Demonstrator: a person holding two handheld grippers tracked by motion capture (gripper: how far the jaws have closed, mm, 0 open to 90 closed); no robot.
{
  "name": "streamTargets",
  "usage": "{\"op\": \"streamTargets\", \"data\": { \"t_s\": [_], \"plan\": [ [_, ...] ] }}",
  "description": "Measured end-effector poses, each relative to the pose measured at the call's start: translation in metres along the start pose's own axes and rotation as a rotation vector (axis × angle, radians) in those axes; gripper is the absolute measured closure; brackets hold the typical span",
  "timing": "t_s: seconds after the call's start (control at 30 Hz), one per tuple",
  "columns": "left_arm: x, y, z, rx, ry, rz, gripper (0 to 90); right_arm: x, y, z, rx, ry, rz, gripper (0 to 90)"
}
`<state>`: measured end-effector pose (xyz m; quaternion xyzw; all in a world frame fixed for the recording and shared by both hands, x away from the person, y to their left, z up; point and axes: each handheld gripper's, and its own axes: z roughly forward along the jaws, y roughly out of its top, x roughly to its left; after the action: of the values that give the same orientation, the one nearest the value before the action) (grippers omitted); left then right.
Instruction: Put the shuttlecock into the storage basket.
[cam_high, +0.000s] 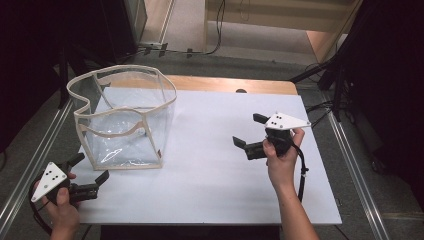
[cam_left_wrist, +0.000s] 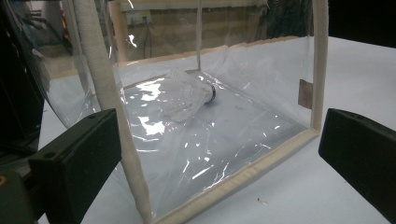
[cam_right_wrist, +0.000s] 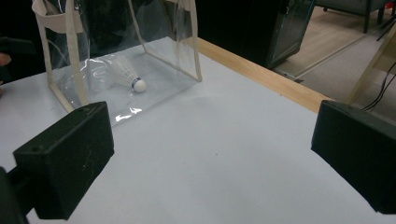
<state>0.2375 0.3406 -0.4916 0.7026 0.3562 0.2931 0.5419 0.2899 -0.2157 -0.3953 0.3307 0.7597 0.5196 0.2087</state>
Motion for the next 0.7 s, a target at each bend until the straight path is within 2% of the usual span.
{"op": "streamTargets", "data": {
  "t_s": [0.57,0.7],
  "plan": [
    [-0.001,0.000,0.000,0.002,0.000,0.002,0.0,-0.012,-0.023,-0.022,-0.016,-0.035,0.030,0.0],
    [-0.001,0.000,0.000,0.003,0.001,0.003,0.0,-0.013,-0.028,-0.026,-0.020,-0.056,0.033,0.0]
  ]
}}
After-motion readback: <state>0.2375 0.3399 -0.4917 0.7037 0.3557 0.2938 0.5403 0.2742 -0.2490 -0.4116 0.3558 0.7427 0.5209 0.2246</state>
